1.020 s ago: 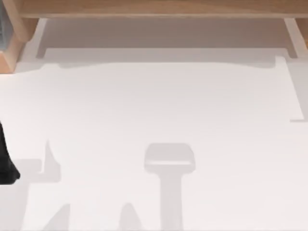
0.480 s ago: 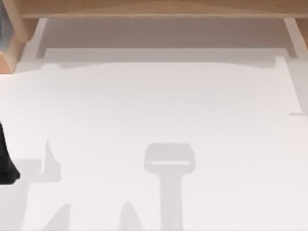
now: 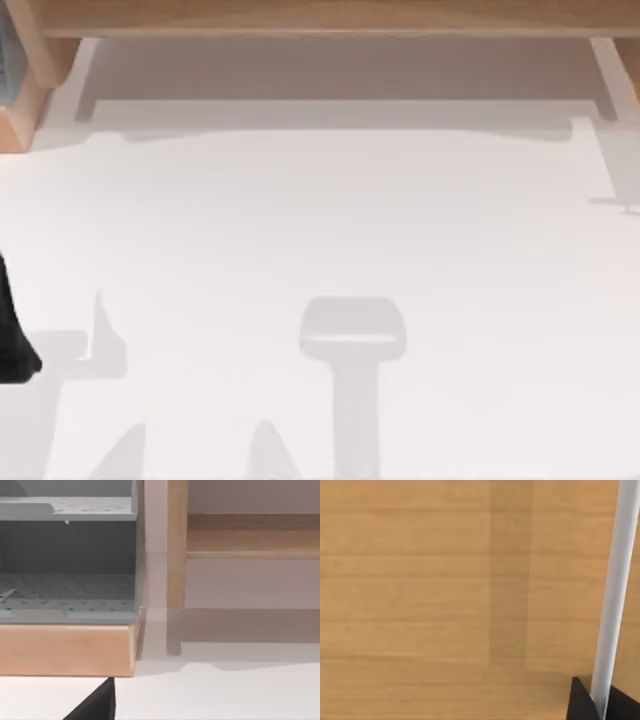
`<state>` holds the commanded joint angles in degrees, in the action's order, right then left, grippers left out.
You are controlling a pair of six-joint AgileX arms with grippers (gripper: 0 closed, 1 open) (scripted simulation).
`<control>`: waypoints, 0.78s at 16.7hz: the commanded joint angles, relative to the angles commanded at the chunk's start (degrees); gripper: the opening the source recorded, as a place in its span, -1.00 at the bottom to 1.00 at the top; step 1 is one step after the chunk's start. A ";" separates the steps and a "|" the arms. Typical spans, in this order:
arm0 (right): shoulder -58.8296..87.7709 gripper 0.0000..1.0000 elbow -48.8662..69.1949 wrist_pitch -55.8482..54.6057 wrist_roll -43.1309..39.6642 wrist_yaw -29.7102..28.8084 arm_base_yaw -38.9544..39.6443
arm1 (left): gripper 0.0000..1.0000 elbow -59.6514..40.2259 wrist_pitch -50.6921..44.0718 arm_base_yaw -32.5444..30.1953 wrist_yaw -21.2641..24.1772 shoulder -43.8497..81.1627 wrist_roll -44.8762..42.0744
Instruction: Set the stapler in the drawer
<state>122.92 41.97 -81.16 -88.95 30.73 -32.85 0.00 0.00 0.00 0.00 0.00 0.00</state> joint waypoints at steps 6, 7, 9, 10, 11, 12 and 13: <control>1.26 -1.00 3.26 1.97 -0.01 -0.97 1.09 | 1.00 0.00 0.00 0.00 0.00 0.00 0.00; 2.00 -1.00 4.98 3.00 -0.02 -1.59 1.67 | 1.00 0.00 0.00 0.00 0.00 0.00 0.00; 3.59 -1.00 8.62 5.19 0.00 -2.94 2.87 | 1.00 0.00 0.00 0.00 0.00 0.00 0.00; 4.34 -1.00 10.34 6.23 0.01 -3.57 3.44 | 1.00 0.00 0.00 0.00 0.00 0.00 0.00; 4.98 -1.00 11.85 7.12 0.02 -4.12 3.95 | 1.00 0.00 0.00 0.00 0.00 0.00 0.00; 5.48 -1.00 13.04 7.82 0.03 -4.54 4.35 | 1.00 0.00 0.00 0.00 0.00 0.00 0.00; 5.77 -1.00 13.76 8.24 0.03 -4.79 4.59 | 1.00 0.00 0.00 0.00 0.00 0.00 0.00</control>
<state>128.69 55.72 -72.92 -88.92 25.94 -28.26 0.00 0.00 0.00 0.00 0.00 0.00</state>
